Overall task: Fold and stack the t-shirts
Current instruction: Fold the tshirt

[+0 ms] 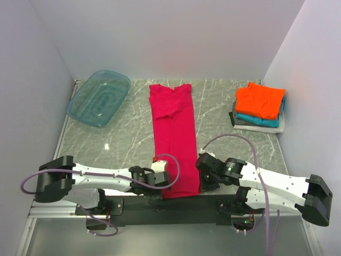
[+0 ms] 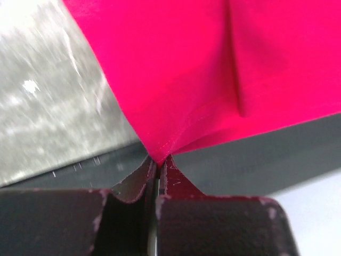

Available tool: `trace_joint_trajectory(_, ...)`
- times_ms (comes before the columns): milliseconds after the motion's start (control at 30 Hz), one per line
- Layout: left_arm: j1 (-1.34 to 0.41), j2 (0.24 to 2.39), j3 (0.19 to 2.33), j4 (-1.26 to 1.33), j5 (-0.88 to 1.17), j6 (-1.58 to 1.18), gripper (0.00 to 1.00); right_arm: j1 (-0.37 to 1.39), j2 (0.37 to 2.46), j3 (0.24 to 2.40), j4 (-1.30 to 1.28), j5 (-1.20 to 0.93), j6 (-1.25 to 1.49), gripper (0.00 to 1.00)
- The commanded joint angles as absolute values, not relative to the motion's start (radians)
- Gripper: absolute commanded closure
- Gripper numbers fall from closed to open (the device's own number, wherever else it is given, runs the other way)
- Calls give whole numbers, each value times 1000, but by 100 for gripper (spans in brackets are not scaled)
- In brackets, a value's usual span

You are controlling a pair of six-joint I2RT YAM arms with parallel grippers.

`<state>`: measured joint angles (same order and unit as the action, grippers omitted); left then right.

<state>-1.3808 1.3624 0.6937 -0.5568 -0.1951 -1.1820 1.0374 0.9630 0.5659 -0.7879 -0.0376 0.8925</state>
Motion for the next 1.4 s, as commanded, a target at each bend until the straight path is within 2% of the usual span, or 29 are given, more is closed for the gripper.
trace_joint_trajectory(0,-1402,1292,706,-620,-126,-1157,99,1100,928,638,-871,-52,962,100)
trace_joint_trajectory(233,-1344,1243,741,-582,-138,-1186,99,1095,998,730,-827,35,939,100)
trace_joint_trajectory(567,-977,1247,739,-359,-72,-1010,99,853,1187,850,-684,66,712,100)
trace_joint_trajectory(867,-767,1462,899,-304,-32,-839,99,634,1464,1055,-598,19,479,100)
trace_joint_trajectory(1133,-598,1650,1075,-301,21,-716,99,537,1692,1241,-588,3,397,100)
trace_joint_trajectory(1367,-522,1772,1222,-331,51,-649,99,494,1833,1377,-615,-25,356,100)
